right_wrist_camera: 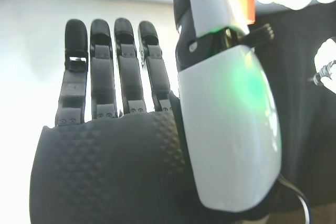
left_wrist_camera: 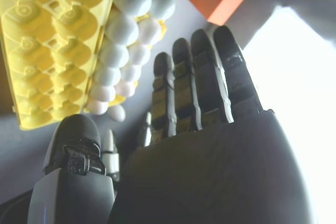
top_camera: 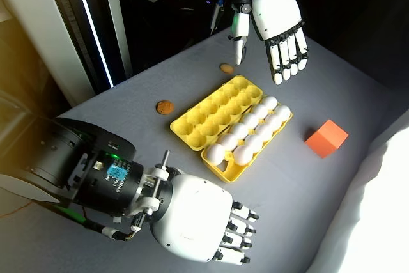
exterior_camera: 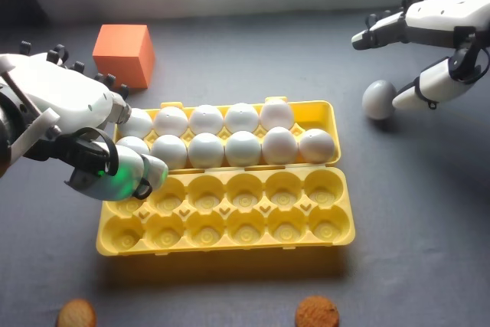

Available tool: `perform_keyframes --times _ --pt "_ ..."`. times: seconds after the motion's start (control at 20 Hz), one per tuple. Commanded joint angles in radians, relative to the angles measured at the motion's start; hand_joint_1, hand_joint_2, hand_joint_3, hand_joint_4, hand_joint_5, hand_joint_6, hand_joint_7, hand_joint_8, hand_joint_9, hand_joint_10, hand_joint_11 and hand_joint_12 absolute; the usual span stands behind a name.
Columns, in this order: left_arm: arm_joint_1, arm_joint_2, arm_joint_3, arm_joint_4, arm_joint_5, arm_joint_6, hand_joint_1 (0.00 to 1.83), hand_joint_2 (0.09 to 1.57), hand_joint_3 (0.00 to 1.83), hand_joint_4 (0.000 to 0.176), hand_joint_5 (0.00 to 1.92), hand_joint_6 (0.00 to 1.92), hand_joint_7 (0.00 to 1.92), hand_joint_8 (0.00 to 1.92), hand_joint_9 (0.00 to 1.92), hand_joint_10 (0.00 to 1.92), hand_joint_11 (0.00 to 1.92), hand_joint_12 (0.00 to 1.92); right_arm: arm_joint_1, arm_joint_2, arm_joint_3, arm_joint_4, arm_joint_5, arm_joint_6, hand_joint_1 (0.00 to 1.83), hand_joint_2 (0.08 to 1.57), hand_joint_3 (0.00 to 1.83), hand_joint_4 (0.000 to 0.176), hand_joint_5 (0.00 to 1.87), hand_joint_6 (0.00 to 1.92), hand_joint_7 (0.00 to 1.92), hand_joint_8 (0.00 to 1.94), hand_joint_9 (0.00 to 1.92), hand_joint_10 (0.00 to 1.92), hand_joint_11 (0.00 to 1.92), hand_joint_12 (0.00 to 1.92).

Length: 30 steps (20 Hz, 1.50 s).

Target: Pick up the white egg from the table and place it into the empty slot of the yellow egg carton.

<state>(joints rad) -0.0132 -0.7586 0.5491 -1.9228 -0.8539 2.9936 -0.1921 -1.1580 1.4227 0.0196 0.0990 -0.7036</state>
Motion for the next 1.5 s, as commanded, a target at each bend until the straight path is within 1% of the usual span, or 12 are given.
perform_keyframes --times 0.0,0.1,0.25,0.3,0.4,0.6,0.7,0.8,0.9,1.0,1.25,1.45 --pt "-0.016 0.01 0.0 0.069 -0.006 0.004 0.0 1.22 0.0 0.0 0.34 0.0 0.35 0.0 0.32 0.0 0.0 0.62 0.006 0.01 0.006 0.008 0.103 0.004 1.12 1.06 0.0 0.0 0.32 0.01 0.33 0.0 0.31 0.01 0.0 0.99" --pt "-0.018 0.01 0.0 0.069 -0.008 0.004 0.0 1.22 0.0 0.0 0.3 0.0 0.31 0.0 0.29 0.0 0.0 0.55 0.0 0.008 0.006 0.008 0.103 0.004 1.12 1.06 0.0 0.0 0.34 0.01 0.34 0.01 0.32 0.01 0.0 0.99" --pt "-0.023 0.009 -0.002 0.069 -0.009 0.004 0.0 1.22 0.0 0.0 0.34 0.0 0.37 0.0 0.34 0.0 0.0 0.63 -0.016 0.004 0.007 0.008 0.112 -0.001 1.1 1.05 0.0 0.0 0.35 0.01 0.35 0.0 0.32 0.01 0.0 1.01" --pt "-0.025 0.01 -0.005 0.069 -0.014 0.004 0.0 1.23 0.0 0.0 0.31 0.0 0.33 0.0 0.3 0.0 0.0 0.55 -0.022 0.003 0.008 0.008 0.113 -0.002 1.09 1.05 0.0 0.0 0.37 0.01 0.36 0.01 0.33 0.01 0.0 1.02" --pt "-0.026 0.01 -0.01 0.071 -0.019 0.004 0.0 1.23 0.0 0.0 0.31 0.0 0.34 0.01 0.3 0.01 0.0 0.54 -0.027 0.001 0.009 0.008 0.114 -0.002 1.1 1.05 0.0 0.0 0.42 0.02 0.42 0.02 0.38 0.02 0.0 1.1" --pt "-0.026 0.01 -0.016 0.076 -0.021 0.004 0.0 1.22 0.0 0.0 0.33 0.0 0.36 0.0 0.34 0.0 0.0 0.64 -0.031 -0.005 0.014 0.008 0.131 -0.002 1.13 1.05 0.0 0.0 0.44 0.01 0.43 0.0 0.39 0.01 0.0 1.1" --pt "-0.031 0.01 -0.019 0.078 -0.021 0.004 0.0 1.23 0.0 0.0 0.3 0.0 0.32 0.0 0.29 0.0 0.0 0.53 -0.031 -0.016 0.027 0.008 0.13 -0.002 1.14 1.04 0.0 0.0 0.47 0.01 0.45 0.01 0.41 0.01 0.0 1.14" --pt "-0.037 0.01 -0.022 0.082 -0.029 0.004 0.0 1.23 0.0 0.0 0.33 0.0 0.36 0.0 0.33 0.0 0.0 0.62 -0.037 -0.024 0.037 0.008 0.13 -0.002 1.16 1.03 0.0 0.0 0.52 0.02 0.5 0.02 0.47 0.03 0.0 1.19" --pt "-0.048 0.01 -0.027 0.101 -0.044 0.004 0.0 1.23 0.0 0.0 0.36 0.0 0.39 0.0 0.36 0.0 0.0 0.67 -0.043 -0.033 0.046 0.008 0.13 -0.001 1.14 1.03 0.0 0.0 0.51 0.01 0.5 0.01 0.47 0.03 0.0 1.2" --pt "-0.064 0.01 -0.035 0.14 -0.072 0.004 0.0 1.23 0.0 0.0 0.32 0.0 0.36 0.01 0.34 0.0 0.0 0.6 -0.048 -0.039 0.052 0.008 0.133 0.001 1.14 1.03 0.0 0.0 0.51 0.01 0.51 0.01 0.48 0.03 0.0 1.22" --pt "-0.068 0.01 -0.04 0.13 -0.076 0.004 0.0 1.23 0.0 0.0 0.34 0.0 0.37 0.0 0.34 0.0 0.0 0.61 -0.06 -0.049 0.065 0.008 0.143 0.008 1.17 1.01 0.0 0.0 0.55 0.02 0.56 0.02 0.51 0.03 0.01 1.27" --pt "-0.068 0.01 -0.04 0.129 -0.084 0.004 0.0 1.23 0.0 0.0 0.32 0.0 0.36 0.0 0.33 0.0 0.0 0.6 -0.063 -0.054 0.072 0.008 0.15 0.009 1.11 1.05 0.01 0.0 0.49 0.0 0.5 0.0 0.49 0.02 0.0 1.25"
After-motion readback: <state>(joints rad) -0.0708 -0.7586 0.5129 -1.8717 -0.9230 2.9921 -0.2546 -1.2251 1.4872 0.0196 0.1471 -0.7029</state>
